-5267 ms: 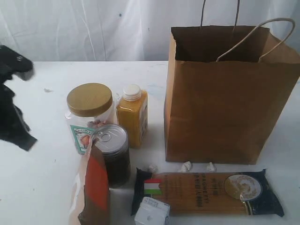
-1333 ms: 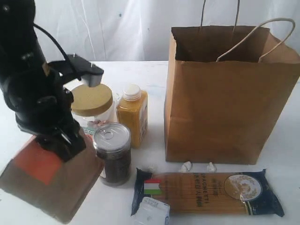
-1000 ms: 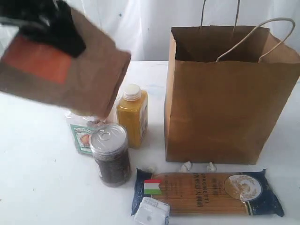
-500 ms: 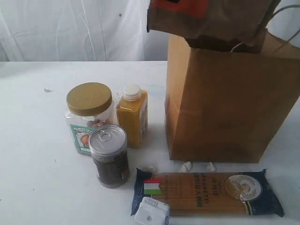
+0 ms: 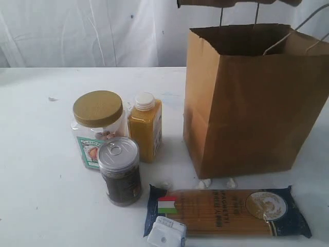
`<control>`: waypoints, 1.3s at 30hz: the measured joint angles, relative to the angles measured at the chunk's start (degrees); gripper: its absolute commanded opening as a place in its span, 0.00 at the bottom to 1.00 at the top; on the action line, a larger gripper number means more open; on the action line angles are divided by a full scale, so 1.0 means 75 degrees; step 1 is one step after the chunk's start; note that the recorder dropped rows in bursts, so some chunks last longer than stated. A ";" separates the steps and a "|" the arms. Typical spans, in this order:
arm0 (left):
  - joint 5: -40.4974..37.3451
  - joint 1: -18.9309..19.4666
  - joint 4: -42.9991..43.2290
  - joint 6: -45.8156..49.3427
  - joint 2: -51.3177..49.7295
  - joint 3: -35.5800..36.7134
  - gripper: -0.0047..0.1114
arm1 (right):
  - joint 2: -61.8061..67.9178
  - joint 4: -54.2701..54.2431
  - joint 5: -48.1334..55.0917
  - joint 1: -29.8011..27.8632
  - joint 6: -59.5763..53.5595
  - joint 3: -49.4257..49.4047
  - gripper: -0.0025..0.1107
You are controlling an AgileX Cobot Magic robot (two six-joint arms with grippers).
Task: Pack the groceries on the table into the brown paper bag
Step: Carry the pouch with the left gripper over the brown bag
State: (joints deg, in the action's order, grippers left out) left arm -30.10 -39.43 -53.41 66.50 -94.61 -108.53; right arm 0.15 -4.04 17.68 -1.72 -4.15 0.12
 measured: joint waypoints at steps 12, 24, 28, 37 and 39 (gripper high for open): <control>0.0744 -0.0160 -0.0149 0.0117 -0.0570 -0.0015 0.04 | 0.0000 0.0000 0.0013 0.0000 0.0000 0.0000 0.02; 0.1542 -0.1024 0.1062 0.0679 -0.1171 -0.0015 0.04 | 0.0000 0.0000 0.0029 0.0000 0.0000 0.0000 0.02; 0.1509 -0.1024 0.1245 0.0679 -0.1437 -0.0015 0.04 | 0.0000 0.0000 0.0029 0.0000 0.0000 0.0000 0.02; 0.1278 -0.1024 0.1275 0.0607 -0.1503 -0.0015 0.04 | 0.0000 0.0000 0.0029 0.0000 0.0000 0.0000 0.02; 0.1134 -0.1024 0.1275 0.0597 -0.1516 -0.0015 0.04 | 0.0000 0.0000 0.0029 0.0000 0.0000 0.0000 0.02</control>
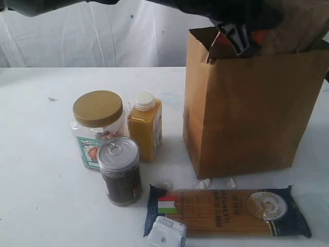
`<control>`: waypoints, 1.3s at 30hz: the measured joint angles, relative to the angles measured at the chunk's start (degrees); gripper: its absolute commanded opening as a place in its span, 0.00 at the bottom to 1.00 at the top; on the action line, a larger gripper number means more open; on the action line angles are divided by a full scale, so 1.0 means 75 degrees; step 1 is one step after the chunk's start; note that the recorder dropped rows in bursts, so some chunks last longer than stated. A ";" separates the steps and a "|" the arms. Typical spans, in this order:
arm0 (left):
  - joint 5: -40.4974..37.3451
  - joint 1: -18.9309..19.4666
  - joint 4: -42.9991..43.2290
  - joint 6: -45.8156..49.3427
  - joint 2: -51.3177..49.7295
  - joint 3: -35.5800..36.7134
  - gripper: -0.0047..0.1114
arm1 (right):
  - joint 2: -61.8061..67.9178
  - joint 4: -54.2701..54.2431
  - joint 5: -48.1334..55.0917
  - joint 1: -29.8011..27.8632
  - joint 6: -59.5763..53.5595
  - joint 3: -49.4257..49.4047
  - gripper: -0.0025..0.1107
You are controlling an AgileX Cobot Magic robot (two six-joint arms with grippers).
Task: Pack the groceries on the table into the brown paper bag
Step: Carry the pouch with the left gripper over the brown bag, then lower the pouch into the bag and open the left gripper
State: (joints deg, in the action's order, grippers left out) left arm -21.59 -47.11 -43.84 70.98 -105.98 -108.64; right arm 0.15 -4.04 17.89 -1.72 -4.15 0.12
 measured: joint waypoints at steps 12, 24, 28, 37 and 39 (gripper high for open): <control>-0.0272 0.0000 0.0172 -0.0023 -0.0025 0.0000 0.30 | 0.0000 0.0000 0.0000 0.0000 0.0000 0.0000 0.02; -0.0481 0.0000 0.0523 -0.1607 -0.0025 -0.0033 0.61 | 0.0000 0.0000 0.0000 0.0000 0.0000 0.0000 0.02; -0.0798 0.0000 0.0633 -0.1761 -0.0025 -0.0033 0.61 | 0.0000 0.0000 0.0000 0.0000 0.0000 0.0000 0.02; -0.1204 0.0000 0.0689 -0.2066 -0.0025 -0.0033 0.61 | 0.0000 0.0000 0.0045 0.0000 0.0000 0.0000 0.02; -0.1220 0.0000 0.0689 -0.2180 -0.0025 -0.0033 0.61 | 0.0000 0.0000 0.0045 0.0000 0.0000 0.0000 0.02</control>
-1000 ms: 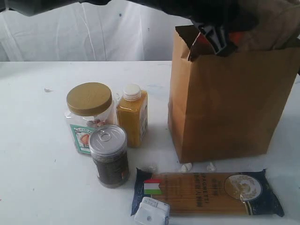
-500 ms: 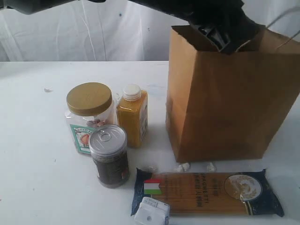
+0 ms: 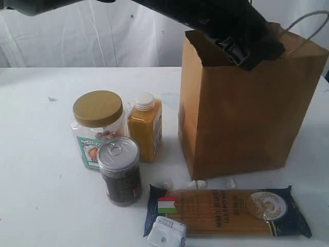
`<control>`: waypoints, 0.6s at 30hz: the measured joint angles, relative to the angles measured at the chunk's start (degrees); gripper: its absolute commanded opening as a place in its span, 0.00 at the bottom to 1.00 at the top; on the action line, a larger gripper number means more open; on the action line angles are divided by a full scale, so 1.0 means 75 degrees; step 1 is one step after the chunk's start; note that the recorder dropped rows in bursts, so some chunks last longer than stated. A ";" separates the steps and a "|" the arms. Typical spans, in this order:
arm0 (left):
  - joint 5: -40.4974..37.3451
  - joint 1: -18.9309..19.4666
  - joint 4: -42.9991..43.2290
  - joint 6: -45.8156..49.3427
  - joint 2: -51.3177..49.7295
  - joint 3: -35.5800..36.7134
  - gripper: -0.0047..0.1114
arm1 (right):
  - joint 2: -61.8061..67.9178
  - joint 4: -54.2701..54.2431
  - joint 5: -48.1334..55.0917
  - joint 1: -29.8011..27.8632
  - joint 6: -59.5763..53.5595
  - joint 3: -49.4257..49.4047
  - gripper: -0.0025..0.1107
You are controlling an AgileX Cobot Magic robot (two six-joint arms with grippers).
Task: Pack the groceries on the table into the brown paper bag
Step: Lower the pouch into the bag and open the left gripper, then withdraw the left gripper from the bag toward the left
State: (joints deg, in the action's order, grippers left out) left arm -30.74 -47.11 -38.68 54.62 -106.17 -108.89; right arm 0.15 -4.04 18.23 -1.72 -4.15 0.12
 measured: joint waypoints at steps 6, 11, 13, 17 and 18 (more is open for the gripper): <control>-0.0286 0.0000 0.0008 -0.0225 0.0000 0.0000 0.61 | 0.0000 0.0000 0.0000 0.0000 0.0000 0.0000 0.02; -0.0414 0.0000 0.0040 -0.0246 0.0237 0.0000 0.60 | 0.0000 0.0000 0.0011 0.0000 0.0000 0.0000 0.02; -0.0431 0.0000 0.0040 -0.0246 0.0451 0.0000 0.57 | 0.0000 0.0000 0.0011 0.0000 0.0000 0.0000 0.02; -0.0652 0.0000 0.0212 -0.0246 0.1047 0.0000 0.40 | 0.0000 0.0000 0.0011 0.0000 0.0000 0.0000 0.02; -0.0770 0.0000 0.0312 -0.0246 0.1224 0.0000 0.32 | 0.0000 0.0000 0.0011 0.0000 0.0000 0.0000 0.02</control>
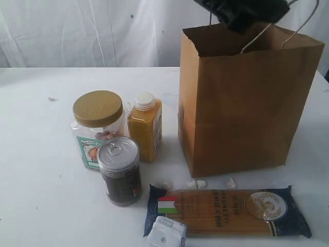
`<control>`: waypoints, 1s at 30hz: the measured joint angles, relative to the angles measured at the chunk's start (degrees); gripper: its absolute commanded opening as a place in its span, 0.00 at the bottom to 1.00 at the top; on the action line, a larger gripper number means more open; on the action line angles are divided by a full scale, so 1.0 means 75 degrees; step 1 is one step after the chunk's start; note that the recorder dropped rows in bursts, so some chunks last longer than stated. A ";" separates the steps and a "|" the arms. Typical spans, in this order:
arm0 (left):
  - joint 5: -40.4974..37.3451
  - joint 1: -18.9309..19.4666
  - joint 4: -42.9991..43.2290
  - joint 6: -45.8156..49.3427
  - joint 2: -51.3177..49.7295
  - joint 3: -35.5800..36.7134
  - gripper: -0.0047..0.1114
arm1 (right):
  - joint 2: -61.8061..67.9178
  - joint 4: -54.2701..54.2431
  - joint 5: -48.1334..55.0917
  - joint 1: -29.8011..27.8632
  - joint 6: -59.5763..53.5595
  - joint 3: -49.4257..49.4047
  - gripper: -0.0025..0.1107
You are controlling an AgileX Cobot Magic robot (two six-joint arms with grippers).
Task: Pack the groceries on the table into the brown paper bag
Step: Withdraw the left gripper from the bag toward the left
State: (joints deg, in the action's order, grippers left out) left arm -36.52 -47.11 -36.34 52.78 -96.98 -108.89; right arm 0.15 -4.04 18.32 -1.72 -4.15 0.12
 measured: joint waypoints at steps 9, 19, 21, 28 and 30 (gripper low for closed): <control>-0.1898 0.0000 0.2385 -0.1399 0.1505 -0.0010 0.04 | 0.0000 0.0000 0.0000 0.0000 0.0000 0.0000 0.02; -0.3782 0.0000 0.6506 -0.4566 0.2093 0.0447 0.04 | 0.0000 0.0000 0.0000 0.0000 0.0000 0.0000 0.02; -0.3782 0.0000 0.7475 -0.5194 0.2167 0.0878 0.04 | 0.0000 0.0000 0.0000 0.0000 0.0000 0.0000 0.02; -0.3754 0.0661 0.8842 -0.6337 0.2319 0.3019 0.04 | 0.0000 0.0000 0.0000 0.0000 0.0000 0.0000 0.02; -0.3754 0.0985 0.8876 -0.6596 0.2422 0.3725 0.04 | 0.0000 0.0000 0.0000 0.0000 0.0000 0.0000 0.02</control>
State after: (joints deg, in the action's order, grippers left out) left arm -64.67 -39.73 30.23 3.30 -78.82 -80.95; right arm 0.15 -4.04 18.32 -1.72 -4.15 0.12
